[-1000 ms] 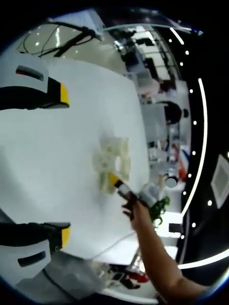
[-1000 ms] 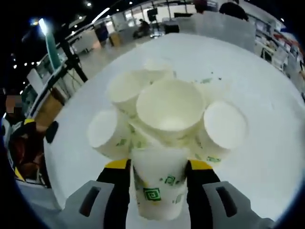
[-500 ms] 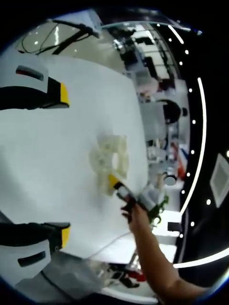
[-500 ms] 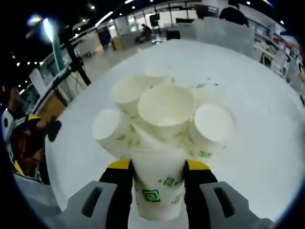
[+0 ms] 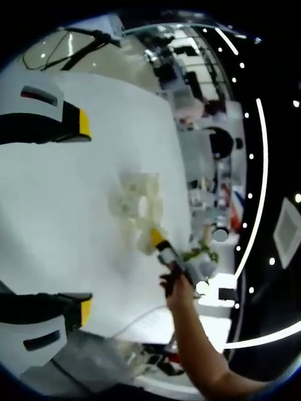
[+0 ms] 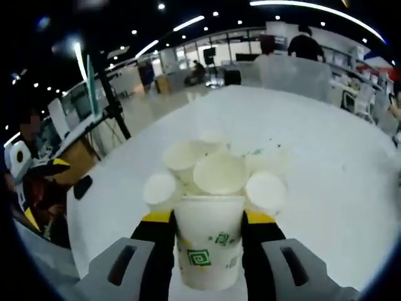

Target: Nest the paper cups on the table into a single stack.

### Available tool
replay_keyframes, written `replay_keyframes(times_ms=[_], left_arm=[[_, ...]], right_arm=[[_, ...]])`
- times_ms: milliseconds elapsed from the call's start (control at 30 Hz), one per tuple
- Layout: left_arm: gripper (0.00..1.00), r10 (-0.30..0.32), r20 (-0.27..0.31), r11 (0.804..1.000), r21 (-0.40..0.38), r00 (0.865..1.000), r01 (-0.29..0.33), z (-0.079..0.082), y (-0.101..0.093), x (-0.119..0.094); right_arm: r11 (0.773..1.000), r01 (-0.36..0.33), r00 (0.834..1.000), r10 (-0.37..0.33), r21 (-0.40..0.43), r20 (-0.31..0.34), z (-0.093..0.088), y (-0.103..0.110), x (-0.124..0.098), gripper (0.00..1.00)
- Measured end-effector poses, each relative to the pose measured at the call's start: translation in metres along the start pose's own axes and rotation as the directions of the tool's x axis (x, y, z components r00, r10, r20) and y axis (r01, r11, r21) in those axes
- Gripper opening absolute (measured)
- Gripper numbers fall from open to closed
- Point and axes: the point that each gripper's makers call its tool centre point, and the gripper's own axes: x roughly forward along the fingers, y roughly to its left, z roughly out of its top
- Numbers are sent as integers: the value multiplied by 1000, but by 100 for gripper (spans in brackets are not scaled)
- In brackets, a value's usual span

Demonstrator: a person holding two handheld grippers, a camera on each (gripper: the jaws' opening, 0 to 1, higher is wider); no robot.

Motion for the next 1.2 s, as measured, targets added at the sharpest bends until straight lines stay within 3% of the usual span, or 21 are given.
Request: replay_keyframes(times_ms=[233,400,500,533,633,700,1200], left_arm=[[98,-10,5,1000,14,1000,9,5,-3,-1],[99,-7,11,1000,9,1000,7,9,-3,-3],[99,-11,22,1000,1,1000,11,13,-4,-2],[99,-14,24,1000,6,1000,14,16,-6,-1],[99,-18,30,1000,6,999,18,19,-7,0],[99,-19,32,1000,6,999,19,19,-7,0],[99,-29,42,1000,2,999,29,22,-15,3]], right_arm=[[1000,8,987,-6,-12,159,31,2,-18,38],[1000,-6,973,5,2,233,44,3,-27,37],[1000,-21,957,21,-2,290,52,6,-33,37],[1000,-28,942,29,-8,335,58,7,-39,37],[999,-32,929,36,-18,368,62,9,-44,37],[998,12,916,13,-58,401,66,5,-49,38],[998,-19,895,47,-67,443,62,15,-61,38]])
